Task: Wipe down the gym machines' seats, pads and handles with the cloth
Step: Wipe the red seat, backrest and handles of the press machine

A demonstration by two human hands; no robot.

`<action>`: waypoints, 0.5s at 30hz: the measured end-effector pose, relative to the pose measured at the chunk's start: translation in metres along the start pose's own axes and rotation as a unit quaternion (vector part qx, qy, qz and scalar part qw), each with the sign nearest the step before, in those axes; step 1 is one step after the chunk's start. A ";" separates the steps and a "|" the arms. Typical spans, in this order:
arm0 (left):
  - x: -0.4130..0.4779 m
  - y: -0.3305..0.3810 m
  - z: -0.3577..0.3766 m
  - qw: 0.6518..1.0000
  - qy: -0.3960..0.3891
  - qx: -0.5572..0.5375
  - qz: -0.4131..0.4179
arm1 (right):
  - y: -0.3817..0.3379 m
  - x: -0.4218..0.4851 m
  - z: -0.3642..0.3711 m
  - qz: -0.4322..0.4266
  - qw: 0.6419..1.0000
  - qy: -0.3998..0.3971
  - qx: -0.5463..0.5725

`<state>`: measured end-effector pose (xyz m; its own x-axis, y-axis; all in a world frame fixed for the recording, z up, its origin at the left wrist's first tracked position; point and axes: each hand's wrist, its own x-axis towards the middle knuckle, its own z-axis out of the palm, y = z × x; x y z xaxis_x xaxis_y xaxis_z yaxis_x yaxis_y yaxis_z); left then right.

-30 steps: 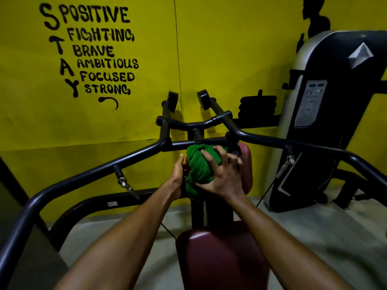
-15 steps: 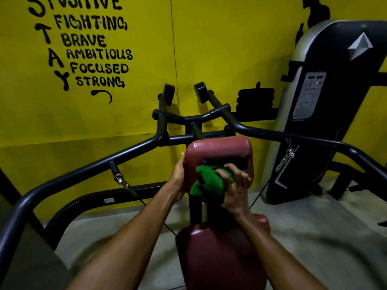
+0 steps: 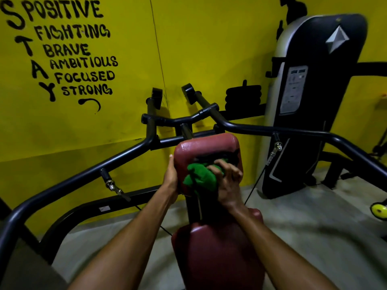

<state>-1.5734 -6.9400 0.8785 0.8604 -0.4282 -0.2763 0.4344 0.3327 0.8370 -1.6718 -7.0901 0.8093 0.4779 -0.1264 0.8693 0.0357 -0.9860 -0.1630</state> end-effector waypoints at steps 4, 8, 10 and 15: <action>-0.006 -0.001 0.007 0.999 0.029 0.005 0.017 | 0.034 0.009 -0.012 0.076 0.997 0.017 -0.024; -0.011 -0.003 0.010 0.999 0.042 0.009 0.018 | -0.016 0.063 -0.018 0.188 0.979 0.084 -0.006; -0.013 -0.001 0.012 0.999 0.037 0.010 0.026 | -0.041 0.080 -0.011 0.136 0.990 0.036 0.008; -0.005 0.001 0.008 0.999 0.023 0.015 0.041 | -0.028 0.103 -0.008 -0.075 0.996 -0.041 -0.003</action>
<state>-1.5793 -6.9442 0.8850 0.9040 -0.3620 -0.2273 0.3549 0.3391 0.8712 -1.6300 -7.0762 0.9073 0.5370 0.0314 0.8430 0.1078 -0.9937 -0.0317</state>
